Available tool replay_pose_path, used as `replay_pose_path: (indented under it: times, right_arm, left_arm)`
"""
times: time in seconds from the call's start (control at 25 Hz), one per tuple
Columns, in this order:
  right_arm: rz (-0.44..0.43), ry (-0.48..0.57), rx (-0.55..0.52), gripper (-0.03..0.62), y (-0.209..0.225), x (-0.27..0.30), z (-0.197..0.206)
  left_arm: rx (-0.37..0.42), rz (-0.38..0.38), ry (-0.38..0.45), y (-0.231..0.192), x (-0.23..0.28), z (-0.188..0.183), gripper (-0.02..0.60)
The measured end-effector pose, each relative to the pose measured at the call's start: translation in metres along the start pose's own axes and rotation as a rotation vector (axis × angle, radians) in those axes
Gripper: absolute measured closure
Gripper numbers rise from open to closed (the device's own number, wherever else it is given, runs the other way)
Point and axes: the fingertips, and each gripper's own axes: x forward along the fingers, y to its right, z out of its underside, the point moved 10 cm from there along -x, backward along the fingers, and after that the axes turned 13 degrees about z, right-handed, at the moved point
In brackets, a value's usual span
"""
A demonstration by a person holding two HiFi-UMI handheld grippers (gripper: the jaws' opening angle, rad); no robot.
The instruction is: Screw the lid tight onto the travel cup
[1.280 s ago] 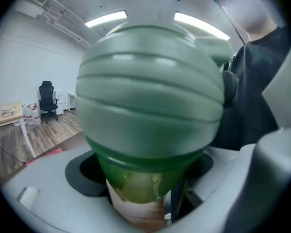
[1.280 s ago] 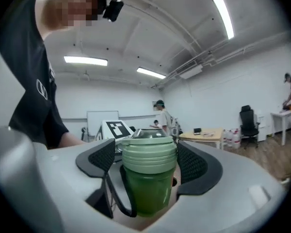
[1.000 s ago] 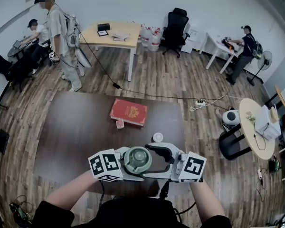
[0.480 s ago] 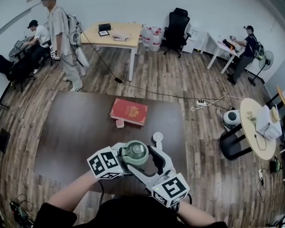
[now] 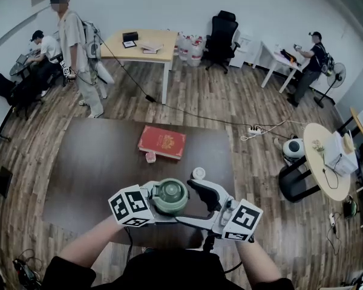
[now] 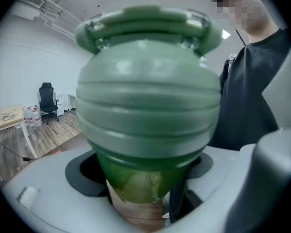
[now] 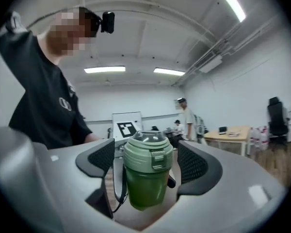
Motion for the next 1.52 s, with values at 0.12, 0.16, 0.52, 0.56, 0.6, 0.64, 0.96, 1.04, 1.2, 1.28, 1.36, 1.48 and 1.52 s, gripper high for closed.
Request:
replay_pose_path:
  times: [0.12,0.16,0.52,0.56,0.6,0.64,0.96,1.04,1.2,1.28,1.36,1.48,1.52]
  right_arm:
    - [-0.213,-0.035,-0.02,0.195,0.022,-0.002,0.004]
    - [-0.256,-0.041,-0.013,0.195,0.027,0.0,0.004]
    - [-0.189,0.012,0.012,0.227,0.019,0.009,0.001]
    - [-0.108,0.025,0.022,0.229,0.012,0.01,0.003]
    - [-0.015,0.038,0.039,0.23,0.003,0.011,0.006]
    - [0.089,0.045,0.055,0.23,-0.006,0.012,0.007]
    - [0.609,-0.018,-0.011,0.229,-0.053,0.03,0.003]
    - [0.515,-0.021,-0.029,0.227,-0.044,0.027,0.0]
    - [0.216,0.004,-0.086,0.223,-0.015,0.01,-0.002]
    - [0.036,0.0,-0.039,0.223,0.005,0.007,0.0]
    - [-0.118,-0.019,-0.022,0.221,0.019,0.007,0.001]
    - [-0.263,-0.058,-0.026,0.221,0.026,0.014,-0.002]
    - [-0.27,-0.06,-0.013,0.221,0.027,0.017,-0.004]
  left_arm:
    - [0.02,0.027,-0.027,0.007,0.007,-0.002,0.169]
    - [0.026,0.033,-0.032,0.01,0.009,-0.002,0.169]
    - [0.039,-0.003,-0.031,0.005,0.012,-0.007,0.169]
    - [0.031,-0.014,-0.026,0.003,0.009,-0.005,0.169]
    - [0.016,-0.023,-0.015,0.001,0.007,-0.002,0.169]
    - [0.001,-0.034,-0.003,-0.001,0.005,0.0,0.17]
    - [-0.026,-0.095,0.04,-0.012,0.007,-0.001,0.17]
    - [-0.02,-0.092,0.036,-0.014,0.003,-0.002,0.17]
    - [-0.001,-0.058,0.011,-0.009,0.0,-0.007,0.17]
    - [0.01,-0.031,-0.003,-0.005,0.001,-0.007,0.17]
    - [0.02,-0.004,-0.019,-0.001,0.005,-0.007,0.17]
    - [0.033,0.012,-0.033,0.003,0.009,-0.006,0.17]
    - [0.028,0.003,-0.025,0.002,0.007,-0.006,0.17]
